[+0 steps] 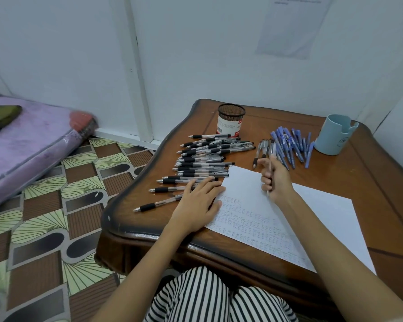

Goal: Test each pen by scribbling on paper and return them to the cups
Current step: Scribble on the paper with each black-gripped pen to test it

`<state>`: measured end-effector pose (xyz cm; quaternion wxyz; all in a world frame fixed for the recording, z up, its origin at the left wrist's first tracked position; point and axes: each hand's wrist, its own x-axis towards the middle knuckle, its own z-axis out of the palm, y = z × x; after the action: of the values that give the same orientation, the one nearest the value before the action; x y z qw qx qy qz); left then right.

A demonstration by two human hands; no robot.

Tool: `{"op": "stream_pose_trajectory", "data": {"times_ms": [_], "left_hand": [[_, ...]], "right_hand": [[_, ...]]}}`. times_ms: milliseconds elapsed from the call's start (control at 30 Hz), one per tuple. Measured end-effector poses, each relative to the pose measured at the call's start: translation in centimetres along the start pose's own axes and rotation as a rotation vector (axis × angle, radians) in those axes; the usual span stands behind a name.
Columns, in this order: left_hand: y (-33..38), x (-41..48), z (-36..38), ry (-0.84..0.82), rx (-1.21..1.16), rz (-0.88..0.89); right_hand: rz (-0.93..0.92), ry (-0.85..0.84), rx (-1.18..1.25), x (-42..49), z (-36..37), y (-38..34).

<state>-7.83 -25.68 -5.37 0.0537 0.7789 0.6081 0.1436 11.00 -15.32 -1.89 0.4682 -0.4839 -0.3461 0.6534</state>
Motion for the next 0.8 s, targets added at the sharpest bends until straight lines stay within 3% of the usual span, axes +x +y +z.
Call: {"op": "stream_pose_trajectory", "data": {"times_ms": [167,300,433,567,633,800], "left_hand": [[-0.1,0.0,0.1,0.013,-0.014,0.002],[0.0,0.0,0.0,0.021,-0.024,0.005],[-0.2,0.1,0.2,0.026,-0.031,0.009],[-0.3,0.1,0.4,0.037,-0.022,0.013],[-0.2,0.1,0.4,0.042,-0.030,0.011],[-0.2,0.0,0.4,0.045,-0.022,0.008]], "right_hand": [[-0.045,0.228,-0.489,4.2,0.8,-2.2],[-0.188,0.262,-0.790,6.3,0.9,-3.5],[-0.435,0.328,-1.312,6.1,1.1,-3.2],[-0.556,-0.068,-1.400,4.7,2.9,-0.5],[-0.607,-0.107,-1.489,3.7,4.1,0.6],[-0.658,-0.074,-1.397,3.7,5.0,1.3]]}}
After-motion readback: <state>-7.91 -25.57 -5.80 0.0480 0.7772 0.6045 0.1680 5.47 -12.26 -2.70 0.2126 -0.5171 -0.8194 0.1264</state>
